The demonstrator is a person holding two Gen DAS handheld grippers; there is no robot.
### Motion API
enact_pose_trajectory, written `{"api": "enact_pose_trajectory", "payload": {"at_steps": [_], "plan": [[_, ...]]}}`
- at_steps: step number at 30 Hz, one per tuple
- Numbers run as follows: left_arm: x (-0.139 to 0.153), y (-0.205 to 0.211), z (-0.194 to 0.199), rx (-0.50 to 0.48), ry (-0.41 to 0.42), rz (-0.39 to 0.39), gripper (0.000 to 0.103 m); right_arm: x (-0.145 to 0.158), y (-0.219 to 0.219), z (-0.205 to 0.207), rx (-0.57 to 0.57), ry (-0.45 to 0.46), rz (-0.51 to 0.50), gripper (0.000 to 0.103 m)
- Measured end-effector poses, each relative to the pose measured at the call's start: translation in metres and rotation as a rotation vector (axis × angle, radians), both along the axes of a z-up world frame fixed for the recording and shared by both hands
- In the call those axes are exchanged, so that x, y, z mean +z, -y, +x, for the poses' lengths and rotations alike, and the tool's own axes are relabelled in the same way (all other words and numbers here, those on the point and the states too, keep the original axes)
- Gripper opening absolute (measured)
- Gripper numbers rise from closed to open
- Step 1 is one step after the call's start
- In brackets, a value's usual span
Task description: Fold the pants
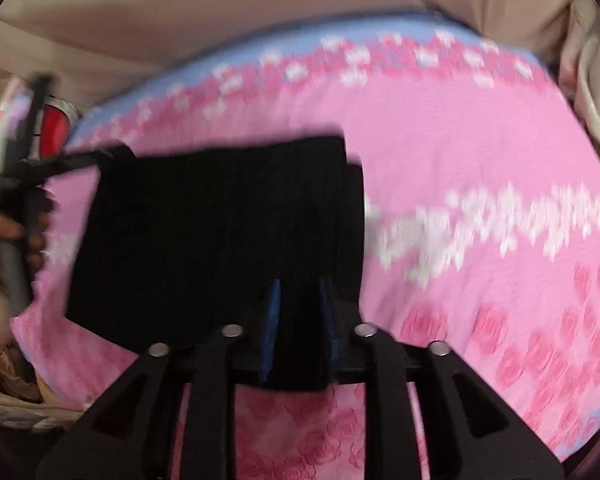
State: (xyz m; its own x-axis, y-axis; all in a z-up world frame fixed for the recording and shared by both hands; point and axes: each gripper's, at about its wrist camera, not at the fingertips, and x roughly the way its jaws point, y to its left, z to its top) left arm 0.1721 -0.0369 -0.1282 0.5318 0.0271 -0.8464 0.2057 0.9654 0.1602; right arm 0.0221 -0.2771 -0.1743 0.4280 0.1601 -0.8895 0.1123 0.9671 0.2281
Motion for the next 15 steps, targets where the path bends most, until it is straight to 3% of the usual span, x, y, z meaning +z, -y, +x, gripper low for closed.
{"api": "enact_pose_trajectory", "payload": {"at_steps": [5,9,15], "plan": [[0.002,0.005,-0.044,-0.073,0.002,0.025,0.097,0.007,0.008,-0.005,-0.061,0.014,0.053,0.06],[-0.014,0.006,-0.071,-0.091,-0.073,0.009,0.097,-0.002,-0.003,-0.004,-0.033,-0.023,0.109,0.06],[-0.025,0.012,-0.086,-0.101,-0.139,-0.023,0.097,0.005,-0.006,0.004,-0.05,0.0,0.152,0.058]]}}
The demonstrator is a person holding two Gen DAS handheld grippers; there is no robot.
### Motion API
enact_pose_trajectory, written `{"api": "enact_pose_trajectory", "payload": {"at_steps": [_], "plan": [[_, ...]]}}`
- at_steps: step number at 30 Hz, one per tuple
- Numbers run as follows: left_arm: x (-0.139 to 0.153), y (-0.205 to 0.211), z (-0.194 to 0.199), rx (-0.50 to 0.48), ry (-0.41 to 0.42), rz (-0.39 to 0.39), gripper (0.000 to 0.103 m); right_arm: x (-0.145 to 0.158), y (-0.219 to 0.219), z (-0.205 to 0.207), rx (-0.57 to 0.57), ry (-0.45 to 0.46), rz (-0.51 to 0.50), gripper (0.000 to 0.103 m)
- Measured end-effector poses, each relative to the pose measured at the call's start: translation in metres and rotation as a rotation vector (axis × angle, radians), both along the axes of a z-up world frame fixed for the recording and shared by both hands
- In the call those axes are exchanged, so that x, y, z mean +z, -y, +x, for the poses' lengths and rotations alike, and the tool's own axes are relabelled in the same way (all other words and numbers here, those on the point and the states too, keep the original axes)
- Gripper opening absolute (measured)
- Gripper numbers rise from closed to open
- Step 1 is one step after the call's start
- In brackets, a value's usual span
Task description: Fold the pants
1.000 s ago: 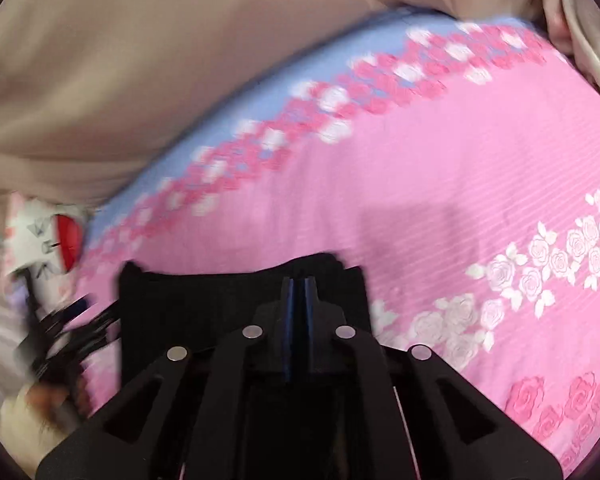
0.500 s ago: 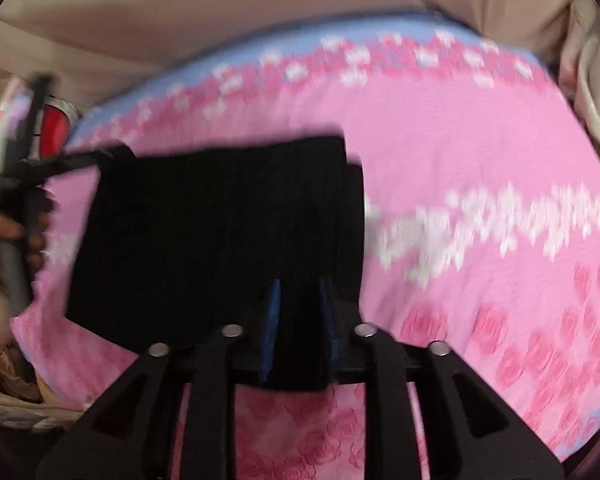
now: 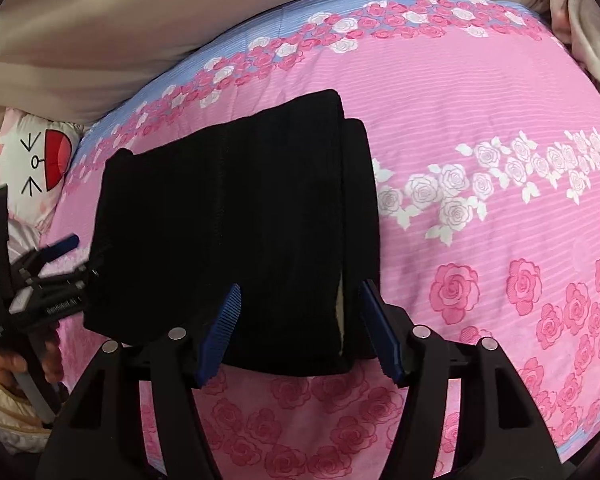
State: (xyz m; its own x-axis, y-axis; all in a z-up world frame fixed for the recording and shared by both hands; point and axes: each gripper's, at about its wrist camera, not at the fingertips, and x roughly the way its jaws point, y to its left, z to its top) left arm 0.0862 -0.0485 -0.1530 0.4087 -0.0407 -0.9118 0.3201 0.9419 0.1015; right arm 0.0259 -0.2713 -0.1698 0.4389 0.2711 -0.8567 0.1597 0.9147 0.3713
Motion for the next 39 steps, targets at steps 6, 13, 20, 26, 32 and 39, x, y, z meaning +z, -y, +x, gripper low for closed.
{"api": "enact_pose_trajectory", "payload": {"at_steps": [6,13,20,26,32,39], "plan": [[-0.002,0.003,-0.004,-0.002,-0.009,-0.001,0.097,0.004,0.037,0.003,-0.109,0.019,-0.018,0.055],[-0.003,0.006,-0.006,-0.003,-0.012,0.016,0.097,-0.005,0.008,0.001,0.012,-0.011,0.004,0.059],[-0.005,0.006,-0.007,-0.001,-0.021,0.035,0.097,0.007,0.002,-0.014,0.055,0.04,-0.063,0.01],[-0.009,0.008,-0.011,-0.007,-0.03,0.072,0.097,-0.006,0.021,-0.016,0.063,0.016,0.024,0.018],[-0.004,-0.002,-0.013,0.021,-0.031,0.088,0.097,0.014,0.075,-0.002,-0.094,0.11,-0.015,0.02],[-0.005,0.001,-0.019,0.025,-0.045,0.152,0.097,-0.013,0.044,0.027,0.146,0.113,0.002,0.02]]}}
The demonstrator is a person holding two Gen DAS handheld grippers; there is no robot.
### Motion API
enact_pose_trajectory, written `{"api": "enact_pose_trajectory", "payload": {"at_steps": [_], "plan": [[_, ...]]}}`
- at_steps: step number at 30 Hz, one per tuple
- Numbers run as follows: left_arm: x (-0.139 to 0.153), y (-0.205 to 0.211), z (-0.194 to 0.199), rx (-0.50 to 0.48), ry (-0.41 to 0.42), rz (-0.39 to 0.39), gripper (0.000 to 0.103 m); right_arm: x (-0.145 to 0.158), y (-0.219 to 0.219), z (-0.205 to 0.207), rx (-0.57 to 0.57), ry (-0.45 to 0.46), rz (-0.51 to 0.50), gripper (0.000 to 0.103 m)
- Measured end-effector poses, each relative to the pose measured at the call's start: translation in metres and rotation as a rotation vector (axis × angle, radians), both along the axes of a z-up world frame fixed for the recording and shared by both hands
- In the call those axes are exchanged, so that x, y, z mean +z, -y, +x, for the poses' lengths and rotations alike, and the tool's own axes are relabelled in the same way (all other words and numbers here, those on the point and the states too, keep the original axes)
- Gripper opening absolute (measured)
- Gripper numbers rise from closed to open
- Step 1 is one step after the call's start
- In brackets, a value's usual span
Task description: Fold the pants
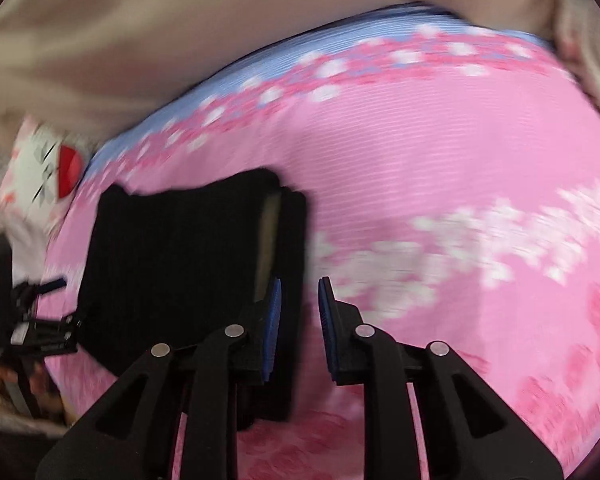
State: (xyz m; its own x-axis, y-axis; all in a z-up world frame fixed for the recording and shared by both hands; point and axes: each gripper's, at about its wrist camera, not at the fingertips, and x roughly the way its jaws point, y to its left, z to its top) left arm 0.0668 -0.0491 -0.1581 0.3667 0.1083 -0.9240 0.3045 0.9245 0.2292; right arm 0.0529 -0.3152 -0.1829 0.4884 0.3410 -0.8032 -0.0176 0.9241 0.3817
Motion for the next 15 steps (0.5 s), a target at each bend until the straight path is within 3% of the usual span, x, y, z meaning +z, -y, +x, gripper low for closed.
{"api": "enact_pose_trajectory", "payload": {"at_steps": [5,9,12,15], "plan": [[-0.003,0.004,0.001,0.018,-0.008,0.038,0.098,0.017,-0.03,0.001,0.133,0.07,0.173,0.02],[-0.004,0.008,0.003,0.037,-0.016,0.056,0.098,0.007,-0.033,0.007,0.133,0.046,0.116,0.02],[-0.003,0.009,0.003,0.035,-0.011,0.066,0.098,-0.006,-0.014,0.007,0.099,0.004,0.151,0.02],[-0.005,0.009,0.002,0.047,-0.012,0.066,0.098,-0.016,-0.01,0.011,0.136,-0.021,0.209,0.02]]}}
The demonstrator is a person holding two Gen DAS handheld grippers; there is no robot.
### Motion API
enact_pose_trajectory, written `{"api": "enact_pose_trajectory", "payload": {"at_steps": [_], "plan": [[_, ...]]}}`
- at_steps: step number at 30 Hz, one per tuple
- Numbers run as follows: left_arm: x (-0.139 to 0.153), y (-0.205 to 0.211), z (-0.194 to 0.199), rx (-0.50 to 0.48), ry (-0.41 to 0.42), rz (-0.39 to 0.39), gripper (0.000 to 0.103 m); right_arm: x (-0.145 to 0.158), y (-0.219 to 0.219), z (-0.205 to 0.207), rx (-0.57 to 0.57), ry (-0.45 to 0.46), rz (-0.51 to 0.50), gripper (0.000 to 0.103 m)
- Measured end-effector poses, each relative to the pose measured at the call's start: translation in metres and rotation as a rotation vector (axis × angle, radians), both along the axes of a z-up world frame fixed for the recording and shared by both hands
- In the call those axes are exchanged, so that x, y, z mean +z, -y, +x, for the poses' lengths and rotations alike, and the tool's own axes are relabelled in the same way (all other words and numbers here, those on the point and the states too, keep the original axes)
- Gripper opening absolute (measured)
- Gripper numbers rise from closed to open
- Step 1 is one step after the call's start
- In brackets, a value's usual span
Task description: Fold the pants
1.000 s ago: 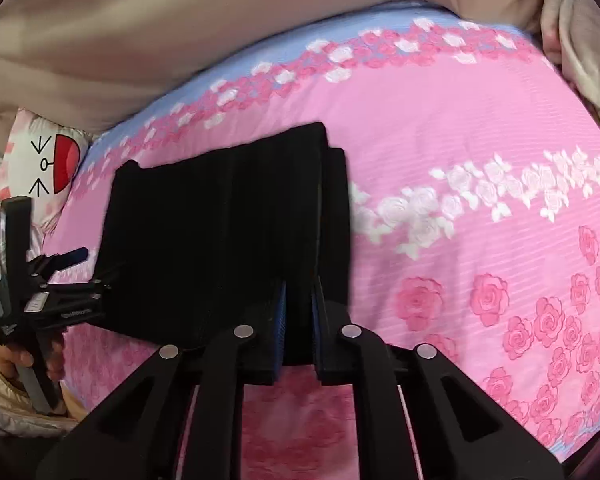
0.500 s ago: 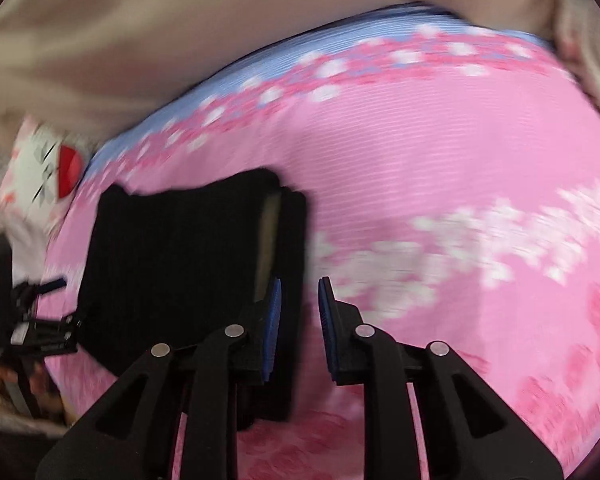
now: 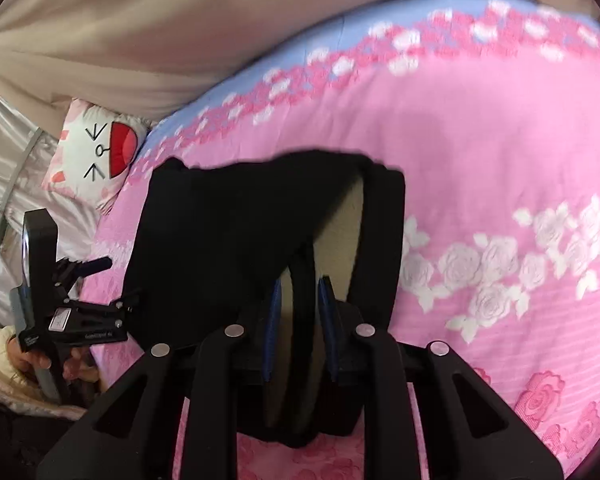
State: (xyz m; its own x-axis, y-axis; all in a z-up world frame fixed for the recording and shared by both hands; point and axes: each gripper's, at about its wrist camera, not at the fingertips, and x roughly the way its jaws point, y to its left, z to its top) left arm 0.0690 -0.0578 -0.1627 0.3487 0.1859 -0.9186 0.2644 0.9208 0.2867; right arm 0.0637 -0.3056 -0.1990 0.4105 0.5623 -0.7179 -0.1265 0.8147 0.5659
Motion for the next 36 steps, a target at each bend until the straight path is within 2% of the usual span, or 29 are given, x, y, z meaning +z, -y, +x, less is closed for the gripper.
{"api": "enact_pose_trajectory", "payload": {"at_steps": [4,7,12,13,14,17,18,19,20,21,22,24,26,27,29,31,36], "plan": [[0.0,0.002,0.001,0.003,0.0,0.011,0.098,-0.005,-0.001,0.011,0.07,0.019,0.016,0.018],[-0.001,0.003,0.001,0.004,0.0,0.014,0.098,-0.015,0.009,0.02,0.092,0.014,0.09,0.017],[-0.003,0.003,0.0,0.015,0.006,0.022,0.098,-0.016,-0.002,0.027,0.146,0.004,0.132,0.023],[-0.003,0.003,0.001,0.019,0.005,0.024,0.098,-0.013,-0.003,0.028,0.153,0.002,0.121,0.022],[-0.003,0.004,0.002,0.021,0.004,0.026,0.098,-0.004,-0.001,0.026,0.155,0.023,0.117,0.011],[0.001,0.005,0.001,0.009,0.006,0.016,0.098,0.024,0.021,0.012,0.094,0.126,0.102,0.006],[0.002,0.006,0.001,0.006,0.009,0.005,0.098,0.018,0.029,0.008,0.057,0.118,0.048,0.0],[0.001,0.006,0.0,0.004,0.011,-0.005,0.098,0.002,0.035,0.007,0.018,0.073,-0.055,0.0],[-0.001,0.008,-0.001,0.008,0.015,0.017,0.098,-0.029,0.045,0.006,-0.007,-0.027,-0.116,0.0],[-0.006,0.009,-0.001,0.005,0.017,0.035,0.098,-0.029,0.053,0.003,-0.04,-0.021,-0.053,0.0],[-0.007,0.01,-0.001,0.003,0.02,0.038,0.098,-0.027,0.058,0.002,-0.063,-0.052,-0.018,0.0],[-0.005,0.011,0.0,-0.002,0.022,0.042,0.098,0.004,0.065,-0.008,-0.116,0.056,-0.01,0.0],[-0.004,0.011,0.0,-0.002,0.022,0.037,0.098,0.02,0.077,-0.011,-0.172,0.074,0.075,0.007],[-0.004,0.01,0.0,0.003,0.021,0.032,0.098,0.021,0.074,-0.01,-0.153,0.064,0.08,0.007],[-0.004,0.01,0.0,0.009,0.021,0.028,0.098,0.02,0.058,-0.006,-0.083,0.068,-0.034,0.007],[-0.004,0.012,0.001,-0.002,0.021,0.034,0.098,0.013,0.039,0.0,-0.025,0.063,-0.102,0.007],[-0.003,0.012,0.002,-0.016,0.019,0.034,0.098,0.019,0.01,0.007,0.062,0.119,-0.094,0.007]]}}
